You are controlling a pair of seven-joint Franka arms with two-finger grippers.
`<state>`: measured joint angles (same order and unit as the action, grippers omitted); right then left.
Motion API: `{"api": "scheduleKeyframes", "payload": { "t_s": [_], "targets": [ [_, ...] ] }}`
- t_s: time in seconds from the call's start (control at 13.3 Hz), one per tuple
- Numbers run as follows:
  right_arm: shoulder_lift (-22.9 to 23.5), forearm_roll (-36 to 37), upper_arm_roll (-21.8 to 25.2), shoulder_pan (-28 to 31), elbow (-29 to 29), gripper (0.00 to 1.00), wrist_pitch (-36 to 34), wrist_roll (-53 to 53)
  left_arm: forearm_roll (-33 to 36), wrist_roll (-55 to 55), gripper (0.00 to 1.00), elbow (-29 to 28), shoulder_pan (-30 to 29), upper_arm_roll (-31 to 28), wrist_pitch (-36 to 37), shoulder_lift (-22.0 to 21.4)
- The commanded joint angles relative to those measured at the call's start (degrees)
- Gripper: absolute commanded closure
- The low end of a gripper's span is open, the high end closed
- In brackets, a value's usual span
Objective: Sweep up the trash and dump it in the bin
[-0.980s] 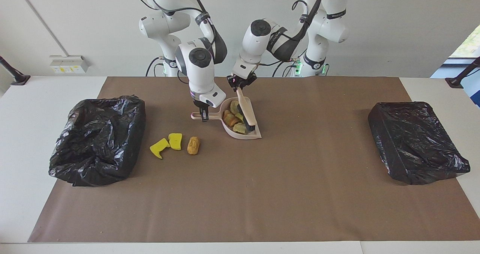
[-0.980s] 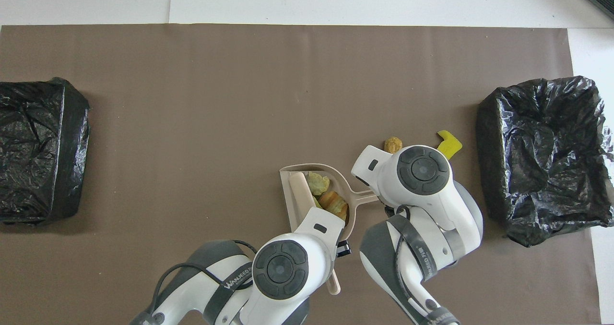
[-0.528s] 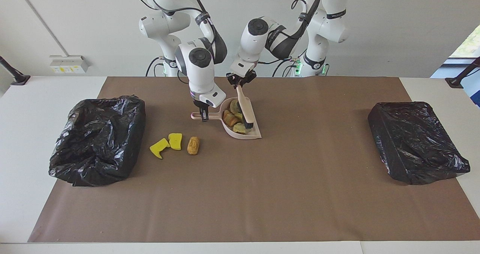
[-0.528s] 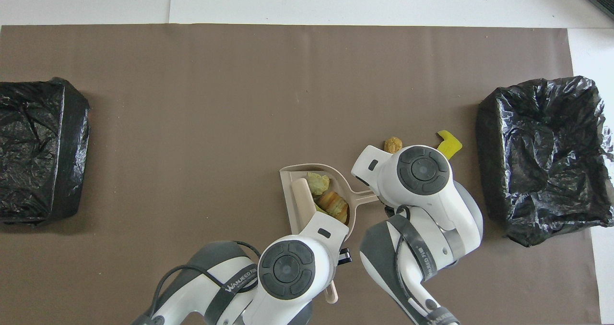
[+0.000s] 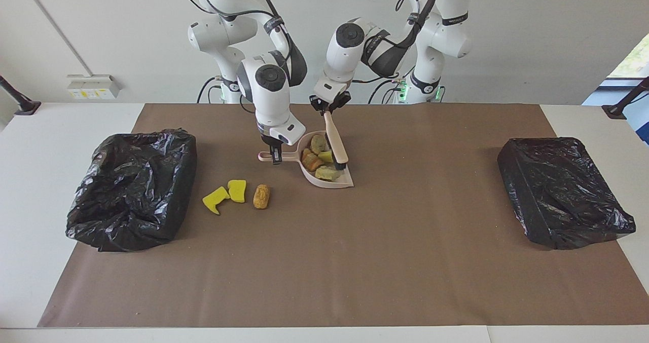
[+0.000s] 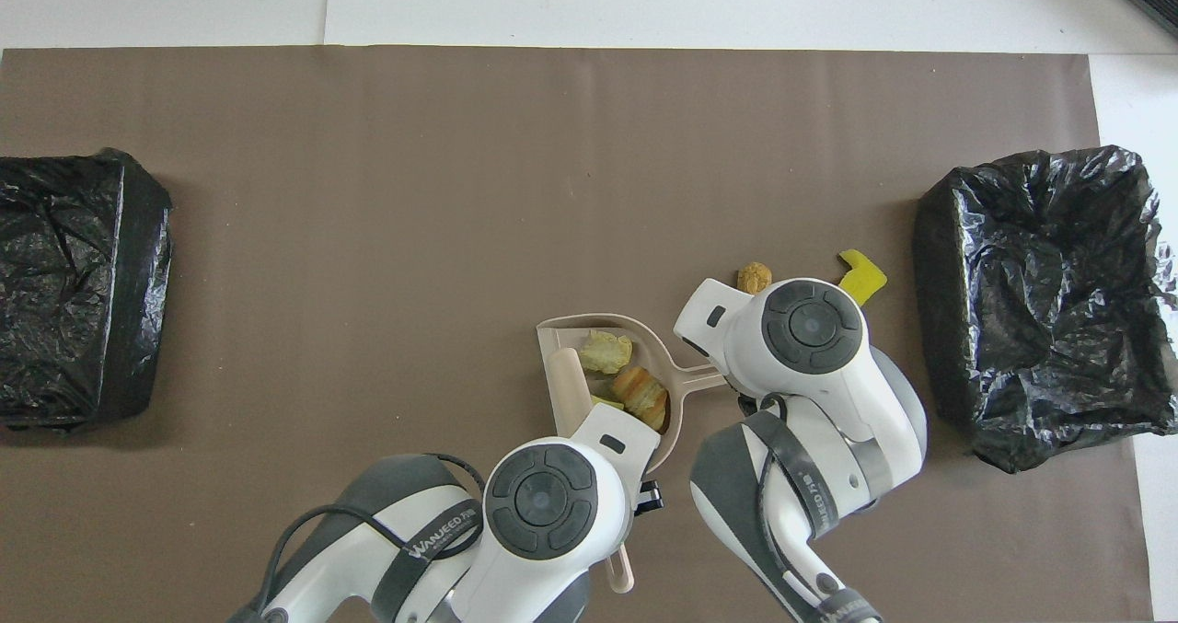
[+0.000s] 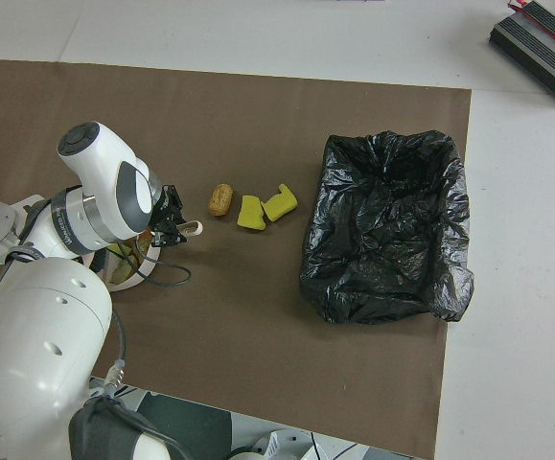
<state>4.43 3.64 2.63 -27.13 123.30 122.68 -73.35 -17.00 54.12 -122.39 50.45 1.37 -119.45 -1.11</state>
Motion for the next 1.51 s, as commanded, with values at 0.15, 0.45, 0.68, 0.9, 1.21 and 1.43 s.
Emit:
{"api": "scheduleKeyframes", "payload": {
  "t_s": [0.15, 0.45, 0.68, 0.9, 1.21, 1.43],
  "targets": [
    [-0.5, 1.2, -0.3, 0.8, 0.8, 1.0, -0.2, -0.9, 0.0, -0.9, 1.0, 1.7, -0.5, 0.1, 4.7, -2.8],
    [-0.4, 1.2, -0.3, 1.8, 0.6, 1.0, -0.3, -0.9, 0.1, -0.4, 1.0, 2.2, -0.5, 0.5, 4.9, -3.4],
    [-0.4, 1.2, -0.3, 1.9, 0.5, 1.0, -0.3, -0.8, 0.1, -0.6, 1.0, 1.8, -0.5, 0.6, 7.4, -4.1],
    [-0.7, 1.0, -0.3, 4.6, -1.1, 1.0, -3.1, -1.6, 0.1, -0.9, 1.0, -3.4, -0.5, 0.6, 8.0, -7.5],
    [-1.7, 1.0, -0.3, 6.6, -1.9, 1.0, -4.2, -2.8, 0.4, -0.5, 1.0, -12.4, 1.6, 1.2, 6.1, -12.5],
    [-3.5, 0.7, -0.3, 9.9, -3.0, 1.0, -5.1, -4.3, 0.4, 1.9, 1.0, -17.1, 3.6, 4.9, 0.1, -12.5]
  ]
}}
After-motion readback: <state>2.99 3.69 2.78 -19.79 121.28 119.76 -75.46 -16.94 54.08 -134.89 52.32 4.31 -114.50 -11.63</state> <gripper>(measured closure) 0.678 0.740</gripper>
